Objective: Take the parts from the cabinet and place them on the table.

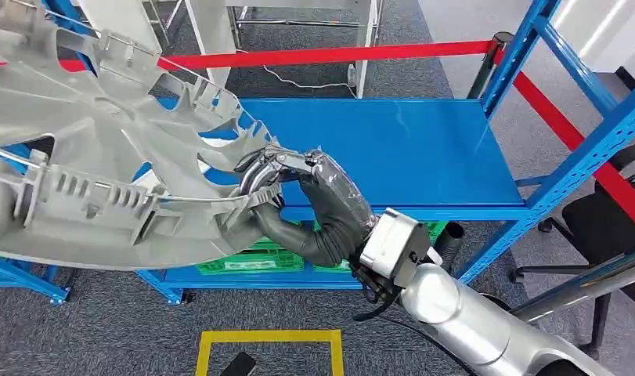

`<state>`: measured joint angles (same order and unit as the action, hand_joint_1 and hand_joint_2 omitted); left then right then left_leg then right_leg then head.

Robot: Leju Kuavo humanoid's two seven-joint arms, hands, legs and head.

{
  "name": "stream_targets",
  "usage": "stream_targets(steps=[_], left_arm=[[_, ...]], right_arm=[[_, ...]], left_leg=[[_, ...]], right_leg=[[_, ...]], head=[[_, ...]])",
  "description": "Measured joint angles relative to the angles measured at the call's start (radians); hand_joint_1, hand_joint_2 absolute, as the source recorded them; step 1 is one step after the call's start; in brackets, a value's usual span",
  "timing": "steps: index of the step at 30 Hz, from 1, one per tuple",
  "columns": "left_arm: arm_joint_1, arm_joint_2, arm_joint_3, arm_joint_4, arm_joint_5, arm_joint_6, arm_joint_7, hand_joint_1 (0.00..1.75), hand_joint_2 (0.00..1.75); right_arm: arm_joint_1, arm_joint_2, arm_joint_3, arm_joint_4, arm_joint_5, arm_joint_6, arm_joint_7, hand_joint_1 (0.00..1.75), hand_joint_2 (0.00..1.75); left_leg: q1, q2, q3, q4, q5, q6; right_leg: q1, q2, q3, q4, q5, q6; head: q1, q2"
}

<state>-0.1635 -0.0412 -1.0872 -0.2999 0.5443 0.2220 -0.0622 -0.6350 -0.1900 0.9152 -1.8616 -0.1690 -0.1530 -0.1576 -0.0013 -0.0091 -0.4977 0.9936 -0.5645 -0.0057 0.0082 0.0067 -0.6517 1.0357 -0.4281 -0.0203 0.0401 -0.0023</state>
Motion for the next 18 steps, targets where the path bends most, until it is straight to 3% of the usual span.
stream_targets(steps=[18], left_arm=[[0.004,0.0,0.0,0.0,0.029,0.007,-0.002,0.0,1.75]], right_arm=[[0.002,0.0,0.008,0.0,0.036,-0.01,0.029,1.75,1.75]], left_leg=[[0.0,0.0,0.0,0.0,0.0,0.0]], right_leg=[[0.0,0.0,0.0,0.0,0.0,0.0]], head=[[0.0,0.0]])
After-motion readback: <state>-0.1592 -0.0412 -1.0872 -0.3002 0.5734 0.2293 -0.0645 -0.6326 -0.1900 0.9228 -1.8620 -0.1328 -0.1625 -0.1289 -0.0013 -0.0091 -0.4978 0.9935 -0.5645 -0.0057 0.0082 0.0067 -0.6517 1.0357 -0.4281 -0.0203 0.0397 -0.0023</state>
